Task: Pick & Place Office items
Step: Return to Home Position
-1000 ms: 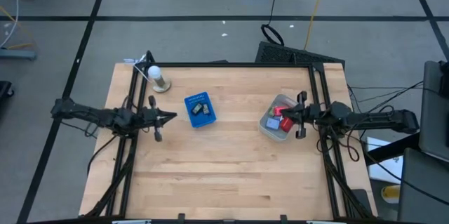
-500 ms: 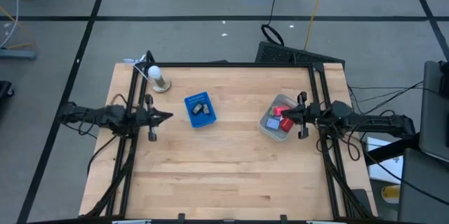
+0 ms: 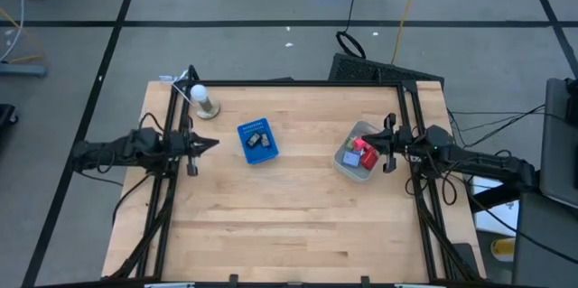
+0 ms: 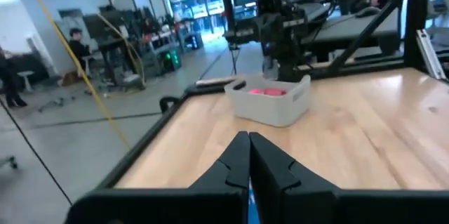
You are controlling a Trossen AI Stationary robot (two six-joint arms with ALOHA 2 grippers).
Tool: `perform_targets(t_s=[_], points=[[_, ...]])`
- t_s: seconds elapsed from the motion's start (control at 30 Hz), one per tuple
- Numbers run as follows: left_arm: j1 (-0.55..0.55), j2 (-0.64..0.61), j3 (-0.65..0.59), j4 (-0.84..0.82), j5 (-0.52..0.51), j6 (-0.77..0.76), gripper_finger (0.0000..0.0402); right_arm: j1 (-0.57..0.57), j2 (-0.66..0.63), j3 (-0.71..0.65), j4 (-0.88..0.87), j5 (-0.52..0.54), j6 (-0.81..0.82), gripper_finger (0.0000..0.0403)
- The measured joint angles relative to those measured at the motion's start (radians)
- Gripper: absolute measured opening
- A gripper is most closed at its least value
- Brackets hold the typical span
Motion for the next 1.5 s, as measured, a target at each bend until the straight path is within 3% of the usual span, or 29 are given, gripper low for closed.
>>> perform_targets(t_s=[0.4,0.97,1.1,1.2,1.5], points=[[0.028,0.000,-0.121,0.043,0.052,-0.052,0.0003,-0.001,0.000,0.000,0.000,-0.053,0.011,0.0000],[0.029,0.000,-0.124,0.049,0.079,-0.065,0.0008,0.000,0.000,0.000,-0.007,-0.053,0.019,0.0000],[0.028,0.000,-0.124,0.047,0.109,-0.026,0.0002,0.001,0.000,0.000,-0.007,-0.105,0.020,0.0000],[0.029,0.000,-0.124,0.046,0.092,-0.030,0.0013,0.001,0.000,0.000,-0.004,-0.154,0.020,0.0000],[0.029,0.000,-0.124,0.049,0.030,-0.066,0.0025,0.001,0.000,0.000,0.008,-0.153,0.019,0.0000]])
